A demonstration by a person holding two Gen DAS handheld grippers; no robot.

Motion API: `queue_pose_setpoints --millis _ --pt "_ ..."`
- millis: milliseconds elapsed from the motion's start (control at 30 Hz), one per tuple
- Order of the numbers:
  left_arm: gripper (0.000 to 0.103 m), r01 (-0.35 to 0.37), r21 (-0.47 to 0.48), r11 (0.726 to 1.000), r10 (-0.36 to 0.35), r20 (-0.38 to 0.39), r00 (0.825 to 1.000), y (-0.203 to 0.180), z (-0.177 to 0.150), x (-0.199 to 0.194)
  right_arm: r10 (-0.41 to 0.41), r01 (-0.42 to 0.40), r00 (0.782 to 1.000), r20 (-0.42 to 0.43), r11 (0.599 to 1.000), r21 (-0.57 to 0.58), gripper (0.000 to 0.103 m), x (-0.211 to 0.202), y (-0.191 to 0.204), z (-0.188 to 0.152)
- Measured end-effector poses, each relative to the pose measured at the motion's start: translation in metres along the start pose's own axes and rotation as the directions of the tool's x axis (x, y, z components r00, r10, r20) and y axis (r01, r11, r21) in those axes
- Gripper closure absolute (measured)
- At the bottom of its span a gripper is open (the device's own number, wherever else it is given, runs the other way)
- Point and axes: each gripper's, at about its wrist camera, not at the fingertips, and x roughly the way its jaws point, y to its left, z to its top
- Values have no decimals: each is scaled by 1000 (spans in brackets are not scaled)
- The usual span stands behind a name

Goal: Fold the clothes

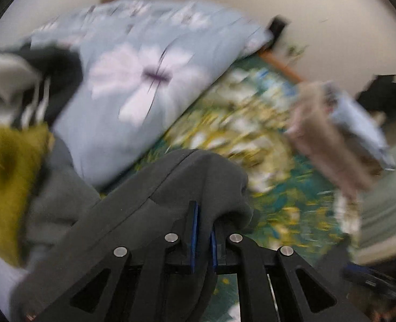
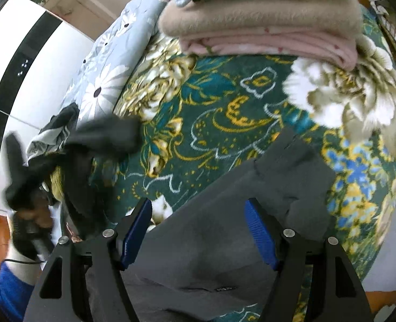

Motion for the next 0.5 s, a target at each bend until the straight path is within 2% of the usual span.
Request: queue_pose_setpoints --millis 33,100,133,167,233,300,400,467,500 --pt "94 -39 -24 999 39 -12 999 6 1 11 1 -1 1000 6 1000 -3 30 -2 1 3" --pt "91 -33 -64 997 30 -45 999 13 -1 15 13 -13 1000 13 1000 -18 30 -3 6 9" --pt "78 -10 -78 997 5 -58 998 18 -3 13 25 -24 1000 14 999 -30 30 -2 11 13" --pt "61 31 -93 995 -39 -77 996 21 -5 7 43 -42 999 9 998 -41 30 2 16 16" --pt "53 98 -108 989 -106 -74 992 28 -13 -21 101 -102 995 -21 993 -56 30 20 30 24" --pt "50 96 -129 987 -100 -21 995 44 -28 -53 161 -164 985 -61 985 -56 30 44 43 33" --pt "44 -10 -229 973 23 50 998 93 -69 -108 245 -248 961 -130 969 -9 30 87 56 48" --pt "44 -119 -347 930 143 44 989 140 -109 -142 326 -313 930 -169 944 99 30 118 57 60" --pt "44 -169 -406 898 200 35 979 163 -129 -159 368 -342 911 -185 927 155 30 133 58 66"
